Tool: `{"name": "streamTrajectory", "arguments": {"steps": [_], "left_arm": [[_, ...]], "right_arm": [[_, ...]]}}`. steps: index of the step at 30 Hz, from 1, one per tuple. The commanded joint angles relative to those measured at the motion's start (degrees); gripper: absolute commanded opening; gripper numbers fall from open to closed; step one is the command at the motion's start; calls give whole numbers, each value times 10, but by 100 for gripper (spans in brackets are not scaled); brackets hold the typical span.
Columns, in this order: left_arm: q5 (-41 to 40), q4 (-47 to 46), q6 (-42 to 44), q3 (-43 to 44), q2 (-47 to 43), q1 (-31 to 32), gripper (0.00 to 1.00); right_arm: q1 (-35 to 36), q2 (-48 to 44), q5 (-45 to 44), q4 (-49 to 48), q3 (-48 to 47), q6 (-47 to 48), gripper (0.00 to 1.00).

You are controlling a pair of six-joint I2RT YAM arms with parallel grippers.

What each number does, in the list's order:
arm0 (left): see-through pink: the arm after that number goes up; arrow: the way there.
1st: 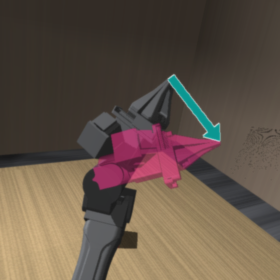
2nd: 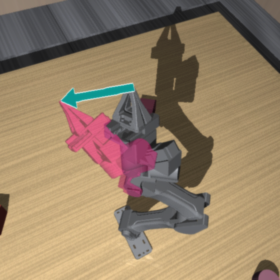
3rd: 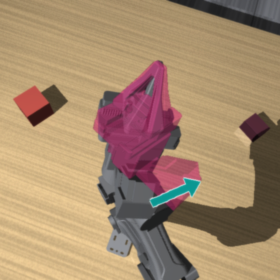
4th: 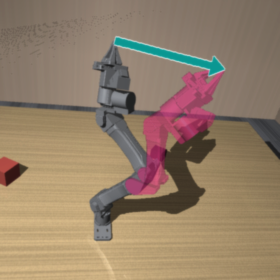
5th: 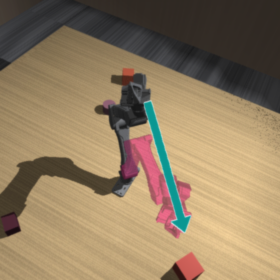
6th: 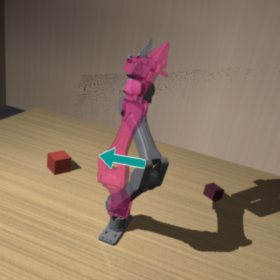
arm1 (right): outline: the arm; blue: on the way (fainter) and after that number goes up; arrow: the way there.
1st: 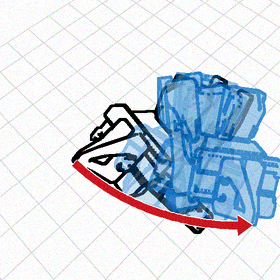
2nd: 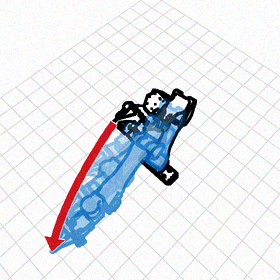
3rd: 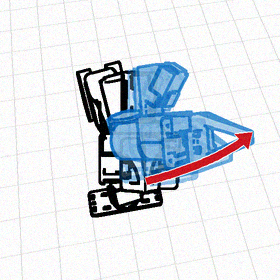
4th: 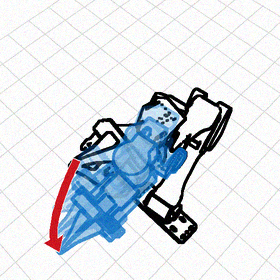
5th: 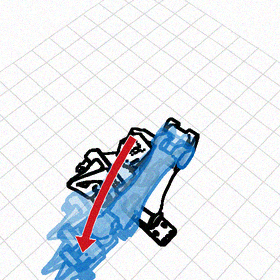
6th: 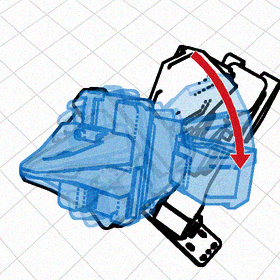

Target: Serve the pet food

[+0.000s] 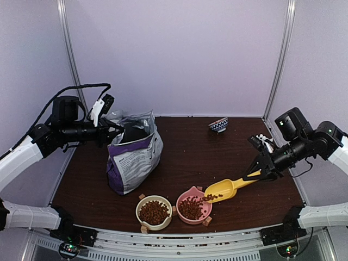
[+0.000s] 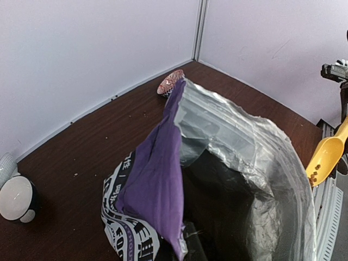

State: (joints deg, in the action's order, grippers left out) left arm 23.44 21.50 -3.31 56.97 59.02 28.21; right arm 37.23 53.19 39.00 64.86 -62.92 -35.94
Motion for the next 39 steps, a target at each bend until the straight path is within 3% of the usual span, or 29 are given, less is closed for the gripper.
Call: {"name": "streamTrajectory", "arguments": {"steps": [1, 9, 16, 22, 29, 34, 39], "left_arm": [[11, 4, 8, 1, -12, -5, 0], [13, 3, 6, 1, -9, -5, 0], [24, 0, 2, 1, -2, -5, 0], [102, -55, -17, -15, 8, 0, 0], [91, -67, -1, -15, 30, 55, 0], [79, -62, 7, -18, 40, 87, 0], [77, -63, 5, -19, 45, 106, 0]], "right_arm": [[-3, 21, -11, 46, -48, 38, 14], [-2, 56, -11, 64, -106, 55, 15], [-2, 59, -19, 40, -92, 59, 14], [-2, 5, 66, -269, -22, -71, 15], [20, 29, 69, -403, -62, -97, 16], [65, 76, 31, -385, -113, -59, 16], [96, 144, -54, -234, -176, 23, 16]]}}
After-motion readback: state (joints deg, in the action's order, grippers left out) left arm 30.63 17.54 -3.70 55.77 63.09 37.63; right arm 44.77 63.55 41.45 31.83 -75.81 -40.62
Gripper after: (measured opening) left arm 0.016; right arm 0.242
